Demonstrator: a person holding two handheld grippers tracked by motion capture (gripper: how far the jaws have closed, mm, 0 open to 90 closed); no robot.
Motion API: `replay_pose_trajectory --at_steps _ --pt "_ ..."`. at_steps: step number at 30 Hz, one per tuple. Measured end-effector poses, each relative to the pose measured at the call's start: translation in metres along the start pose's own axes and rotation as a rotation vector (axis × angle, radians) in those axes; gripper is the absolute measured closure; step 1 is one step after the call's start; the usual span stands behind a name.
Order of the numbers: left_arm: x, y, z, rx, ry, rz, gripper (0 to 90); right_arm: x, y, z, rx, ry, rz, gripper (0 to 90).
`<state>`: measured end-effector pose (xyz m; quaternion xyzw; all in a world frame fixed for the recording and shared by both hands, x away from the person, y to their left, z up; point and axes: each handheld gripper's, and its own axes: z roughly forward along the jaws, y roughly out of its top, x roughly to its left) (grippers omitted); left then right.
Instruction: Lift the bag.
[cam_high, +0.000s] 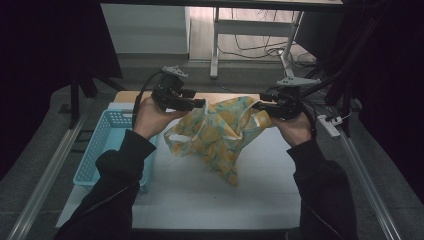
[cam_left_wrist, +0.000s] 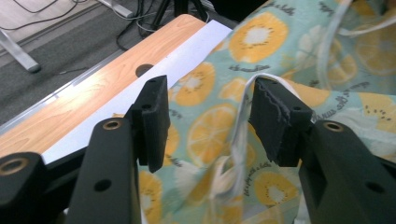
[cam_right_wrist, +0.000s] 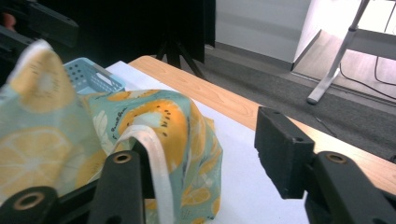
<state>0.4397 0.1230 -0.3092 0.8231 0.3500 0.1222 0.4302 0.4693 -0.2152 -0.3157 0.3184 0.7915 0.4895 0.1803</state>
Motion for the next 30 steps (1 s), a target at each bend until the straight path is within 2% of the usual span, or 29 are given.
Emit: replay_pose_trajectory --at_steps 4,8,11,14,18,21,24,30 --pt "0.002 0.0 -0.005 -0.016 -0.019 -0.009 44.0 -0.001 0.001 -0.01 0.003 0.016 0.005 43.0" --pt "0.001 0.0 -0.007 -0.016 -0.013 -0.006 44.0 -0.002 0.0 -0.02 0.021 0.022 -0.002 40.5" --pt "-0.001 -0.001 -0.006 -0.026 -0.055 -0.008 43.9 -0.003 -0.002 -0.028 0.03 0.015 -0.006 39.6" --pt "-0.007 -0.003 0.0 -0.021 -0.073 0.01 41.3 -0.005 -0.003 -0.034 0.034 0.011 -0.003 39.6" --pt "-0.013 -0.004 0.007 -0.008 -0.075 0.032 38.0 -0.004 -0.004 -0.039 0.029 0.018 -0.012 39.6" --pt "-0.013 -0.005 0.008 -0.012 -0.071 0.025 36.1 -0.003 -0.004 -0.044 0.025 0.033 -0.013 39.5" --pt "-0.01 -0.011 0.005 -0.027 -0.075 0.011 33.2 -0.002 -0.003 -0.047 0.028 0.023 -0.019 38.2" --pt "-0.006 -0.025 0.002 -0.025 -0.067 -0.016 22.5 -0.005 -0.005 -0.042 -0.002 0.013 0.008 32.5"
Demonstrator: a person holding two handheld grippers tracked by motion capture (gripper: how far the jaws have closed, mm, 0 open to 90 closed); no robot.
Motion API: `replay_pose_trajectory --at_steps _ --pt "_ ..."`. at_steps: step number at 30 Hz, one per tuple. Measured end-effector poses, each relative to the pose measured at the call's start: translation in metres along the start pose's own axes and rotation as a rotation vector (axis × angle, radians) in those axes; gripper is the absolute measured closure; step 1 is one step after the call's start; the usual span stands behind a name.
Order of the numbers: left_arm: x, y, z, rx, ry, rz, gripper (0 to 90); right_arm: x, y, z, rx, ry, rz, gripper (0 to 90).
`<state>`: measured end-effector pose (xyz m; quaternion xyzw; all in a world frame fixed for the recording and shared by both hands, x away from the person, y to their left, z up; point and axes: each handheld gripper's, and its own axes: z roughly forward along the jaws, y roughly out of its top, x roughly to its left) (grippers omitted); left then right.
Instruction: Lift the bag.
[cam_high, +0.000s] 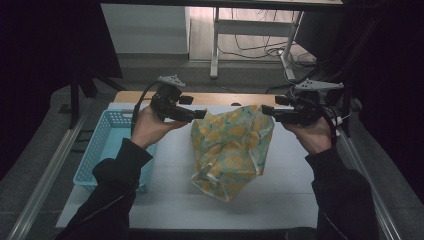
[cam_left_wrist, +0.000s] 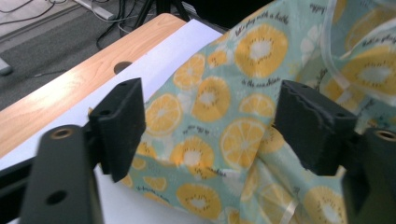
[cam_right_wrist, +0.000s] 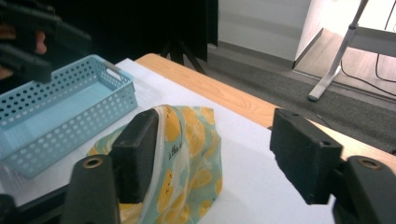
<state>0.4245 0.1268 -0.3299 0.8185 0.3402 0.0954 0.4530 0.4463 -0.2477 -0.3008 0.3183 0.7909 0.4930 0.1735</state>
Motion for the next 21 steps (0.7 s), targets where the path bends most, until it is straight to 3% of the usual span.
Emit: replay_pose_trajectory --at_steps 6,10,14,21 --pt "0.002 -0.018 -0.011 0.0 0.021 -0.005 14.1 0.006 0.006 -0.008 -0.024 0.008 -0.003 28.7" --pt "0.003 -0.031 -0.022 -0.022 0.014 -0.038 9.6 0.009 0.005 -0.015 -0.017 -0.008 -0.018 27.4" --pt "0.003 -0.047 -0.032 -0.03 0.022 -0.052 5.6 0.007 -0.005 -0.015 0.007 -0.022 -0.013 25.4" --pt "-0.006 -0.083 -0.048 -0.029 0.074 -0.056 0.1 0.006 -0.032 -0.02 0.029 -0.04 0.001 17.2"
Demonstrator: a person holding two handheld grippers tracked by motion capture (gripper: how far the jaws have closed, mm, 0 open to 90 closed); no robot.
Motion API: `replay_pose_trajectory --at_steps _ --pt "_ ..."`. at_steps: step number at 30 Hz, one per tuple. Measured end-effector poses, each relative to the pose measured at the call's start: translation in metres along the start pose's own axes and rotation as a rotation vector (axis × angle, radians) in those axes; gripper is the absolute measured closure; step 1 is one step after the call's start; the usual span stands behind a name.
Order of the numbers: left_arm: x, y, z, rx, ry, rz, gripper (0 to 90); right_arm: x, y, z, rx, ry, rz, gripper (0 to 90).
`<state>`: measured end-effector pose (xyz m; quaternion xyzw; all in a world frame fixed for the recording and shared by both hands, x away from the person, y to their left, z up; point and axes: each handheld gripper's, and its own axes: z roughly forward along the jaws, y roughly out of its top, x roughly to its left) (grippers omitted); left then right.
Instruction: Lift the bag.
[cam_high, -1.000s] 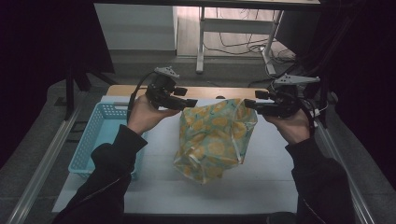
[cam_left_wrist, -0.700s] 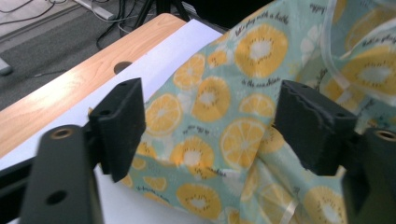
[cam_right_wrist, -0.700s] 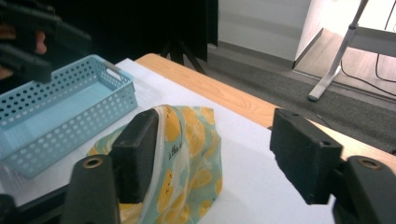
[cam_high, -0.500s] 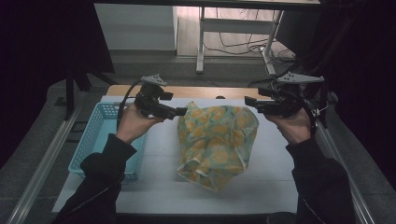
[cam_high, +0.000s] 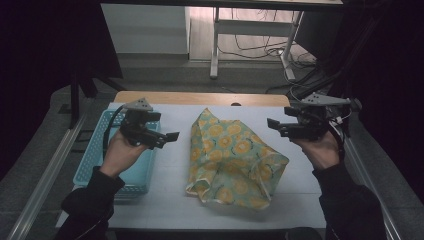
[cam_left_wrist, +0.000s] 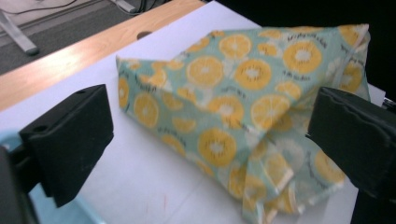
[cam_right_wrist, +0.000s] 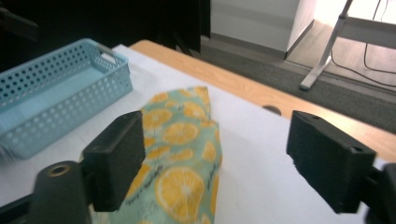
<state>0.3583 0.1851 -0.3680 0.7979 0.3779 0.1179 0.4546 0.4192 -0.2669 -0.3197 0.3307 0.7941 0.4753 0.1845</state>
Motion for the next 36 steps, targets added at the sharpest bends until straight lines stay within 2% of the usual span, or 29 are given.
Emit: replay_pose_trajectory --at_steps 4,10,12,19,26,33,36 --pt "-0.003 -0.023 -0.008 0.03 0.031 0.001 0.1 0.005 -0.019 -0.003 0.025 -0.024 -0.011 12.3" --pt "-0.01 -0.055 -0.021 0.018 0.069 0.001 0.0 0.011 -0.047 -0.01 0.026 -0.025 0.007 7.8" --pt "-0.014 -0.064 -0.025 0.018 0.085 -0.003 0.0 0.013 -0.057 -0.013 0.023 -0.038 0.007 5.8" --pt "-0.024 -0.098 -0.039 -0.001 0.108 -0.048 0.0 0.018 -0.094 -0.028 0.008 -0.095 0.031 0.0" --pt "-0.034 -0.137 -0.047 0.005 0.167 -0.069 0.0 0.019 -0.136 -0.041 0.018 -0.136 0.094 0.0" --pt "-0.036 -0.182 -0.06 -0.024 0.202 -0.141 0.0 0.023 -0.175 -0.043 0.041 -0.15 0.14 0.0" --pt "-0.037 -0.2 -0.065 -0.013 0.235 -0.162 0.0 0.029 -0.189 -0.041 0.059 -0.148 0.145 0.0"
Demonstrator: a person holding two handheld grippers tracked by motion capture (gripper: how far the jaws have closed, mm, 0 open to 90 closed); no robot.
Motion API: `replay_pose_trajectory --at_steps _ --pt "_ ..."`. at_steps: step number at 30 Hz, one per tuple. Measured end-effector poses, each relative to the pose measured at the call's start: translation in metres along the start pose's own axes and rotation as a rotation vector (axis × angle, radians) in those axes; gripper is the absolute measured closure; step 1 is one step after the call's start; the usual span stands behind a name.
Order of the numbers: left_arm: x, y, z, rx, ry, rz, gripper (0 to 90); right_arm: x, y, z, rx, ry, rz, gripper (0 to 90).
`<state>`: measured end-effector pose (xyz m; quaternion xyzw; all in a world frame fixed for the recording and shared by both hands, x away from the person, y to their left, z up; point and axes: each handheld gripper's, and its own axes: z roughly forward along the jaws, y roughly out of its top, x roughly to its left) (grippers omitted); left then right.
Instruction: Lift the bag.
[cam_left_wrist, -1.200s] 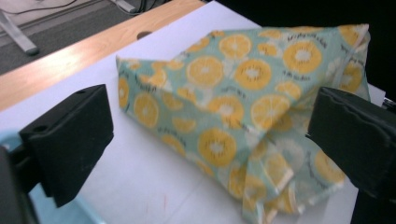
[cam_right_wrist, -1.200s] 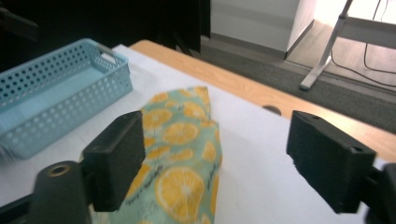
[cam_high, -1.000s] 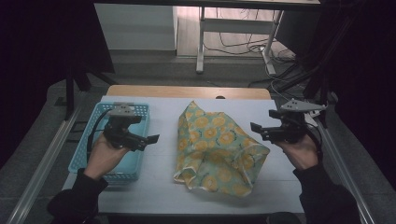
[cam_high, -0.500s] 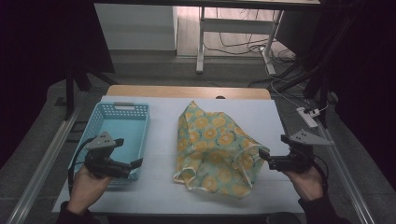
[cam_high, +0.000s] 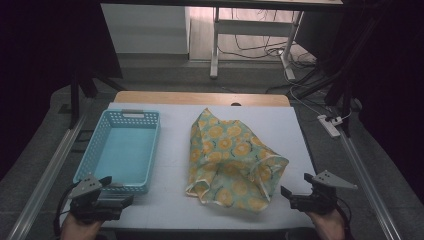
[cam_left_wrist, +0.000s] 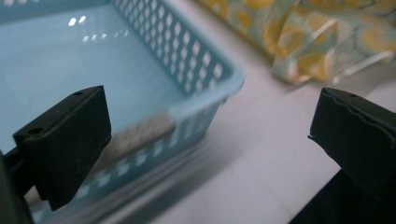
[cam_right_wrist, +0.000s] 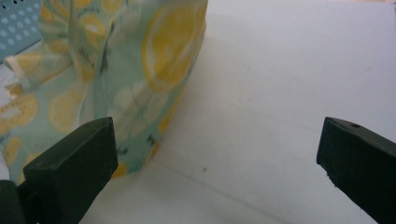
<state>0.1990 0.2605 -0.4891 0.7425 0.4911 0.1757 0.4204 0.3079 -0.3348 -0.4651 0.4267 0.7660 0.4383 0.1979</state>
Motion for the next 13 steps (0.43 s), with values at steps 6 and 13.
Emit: replay_pose_trajectory --at_steps 6,13 --pt "0.001 -0.027 -0.01 0.018 0.069 -0.029 0.0 0.006 -0.027 0.006 0.04 0.009 0.003 0.0" --pt "0.009 -0.039 -0.005 0.049 0.089 -0.068 0.0 0.006 -0.03 0.007 0.052 -0.003 0.004 0.0"
